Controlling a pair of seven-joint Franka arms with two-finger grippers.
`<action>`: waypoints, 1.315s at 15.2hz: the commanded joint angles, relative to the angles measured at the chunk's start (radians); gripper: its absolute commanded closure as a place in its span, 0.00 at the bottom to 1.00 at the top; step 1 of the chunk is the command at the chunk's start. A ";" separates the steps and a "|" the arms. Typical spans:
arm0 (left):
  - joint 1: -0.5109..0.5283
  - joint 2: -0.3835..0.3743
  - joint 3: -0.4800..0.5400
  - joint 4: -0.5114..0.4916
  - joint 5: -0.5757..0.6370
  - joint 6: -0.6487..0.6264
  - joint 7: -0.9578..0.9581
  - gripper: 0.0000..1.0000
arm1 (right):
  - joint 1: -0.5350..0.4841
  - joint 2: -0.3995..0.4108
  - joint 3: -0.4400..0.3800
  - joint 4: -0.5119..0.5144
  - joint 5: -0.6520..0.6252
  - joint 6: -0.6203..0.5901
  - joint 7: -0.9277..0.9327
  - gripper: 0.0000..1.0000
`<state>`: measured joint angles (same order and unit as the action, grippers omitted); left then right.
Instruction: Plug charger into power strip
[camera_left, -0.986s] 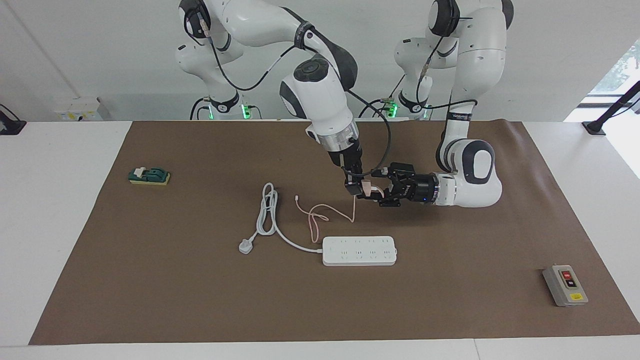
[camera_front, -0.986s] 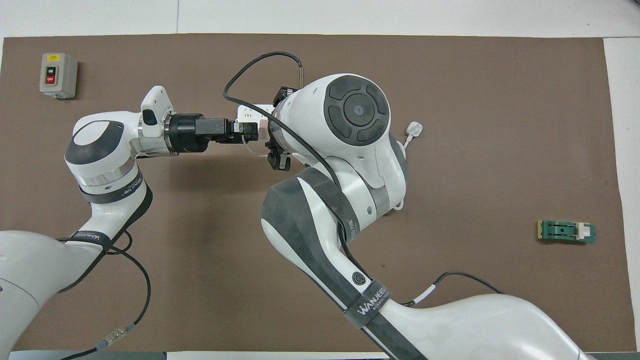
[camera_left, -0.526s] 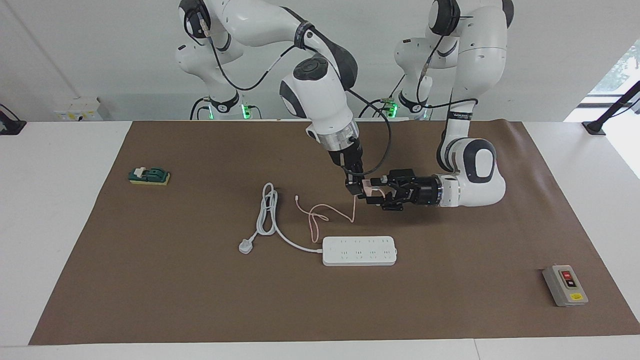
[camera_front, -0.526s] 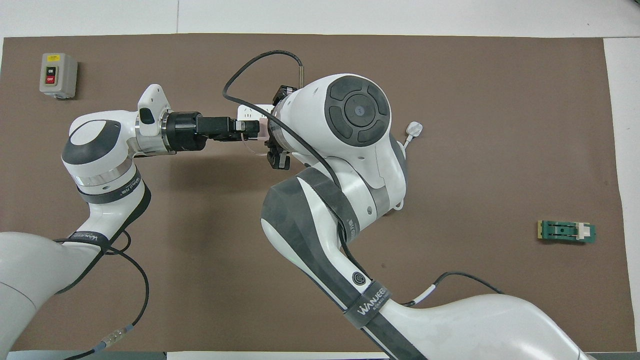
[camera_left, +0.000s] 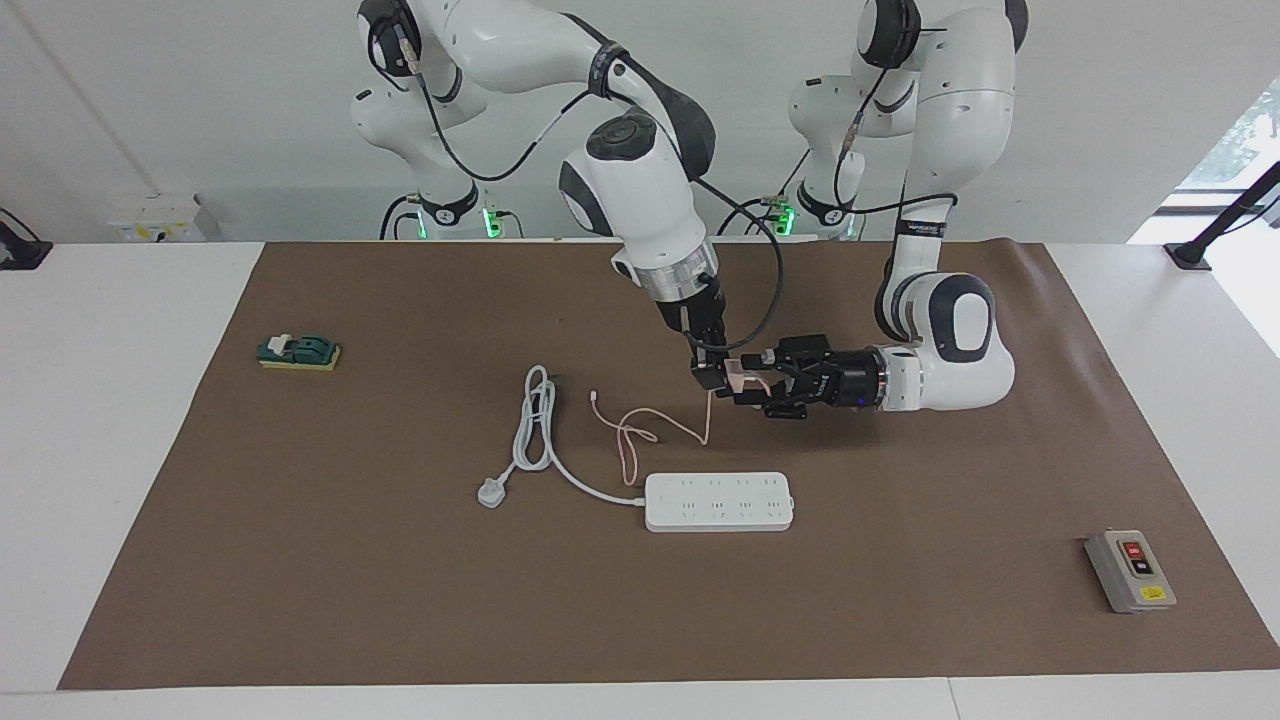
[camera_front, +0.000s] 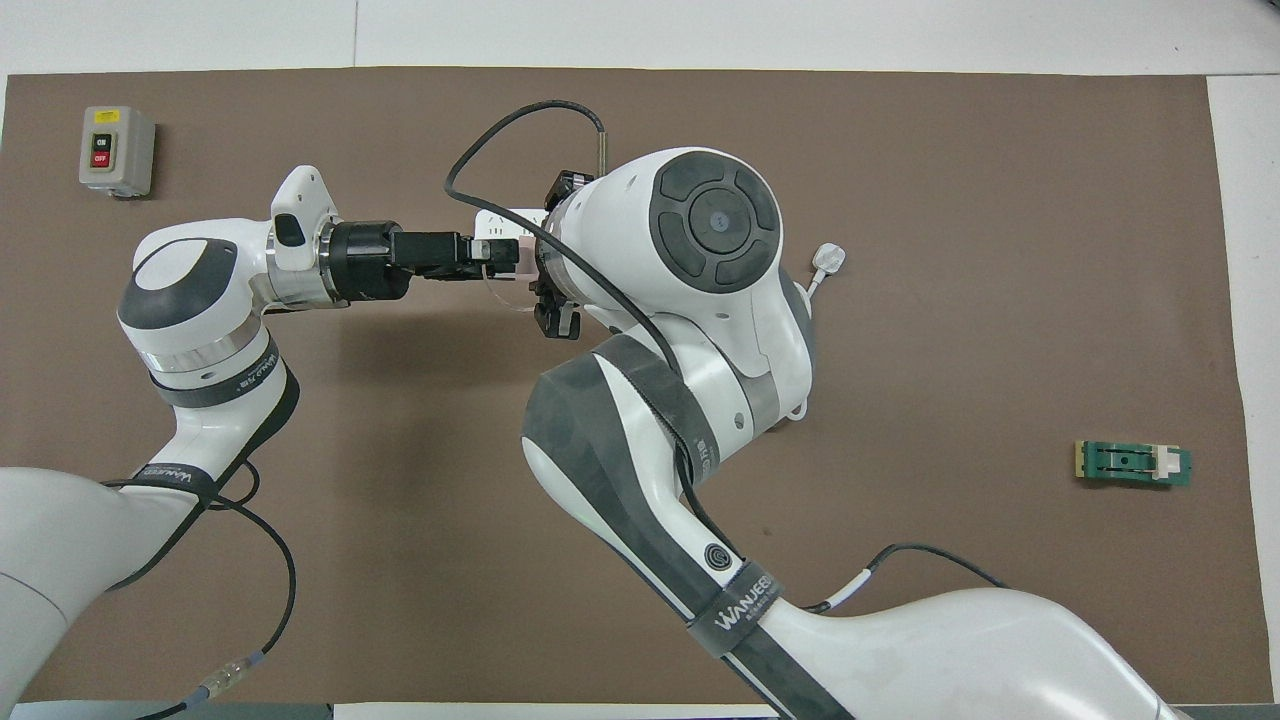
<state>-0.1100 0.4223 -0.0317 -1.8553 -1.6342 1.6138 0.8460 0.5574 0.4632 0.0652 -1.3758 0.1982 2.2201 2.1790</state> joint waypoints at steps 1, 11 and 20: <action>-0.005 -0.042 -0.001 -0.036 -0.019 0.023 -0.019 0.28 | -0.002 0.005 0.002 0.004 -0.022 0.015 -0.016 1.00; -0.008 -0.043 -0.001 -0.027 -0.019 0.069 -0.050 0.43 | -0.007 0.005 0.002 0.004 -0.019 0.013 -0.024 1.00; -0.030 -0.045 -0.002 -0.030 -0.029 0.077 -0.048 0.72 | -0.010 0.003 0.002 0.004 -0.017 0.012 -0.025 1.00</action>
<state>-0.1259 0.4049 -0.0386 -1.8554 -1.6365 1.6682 0.8056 0.5555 0.4631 0.0629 -1.3759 0.1982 2.2200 2.1740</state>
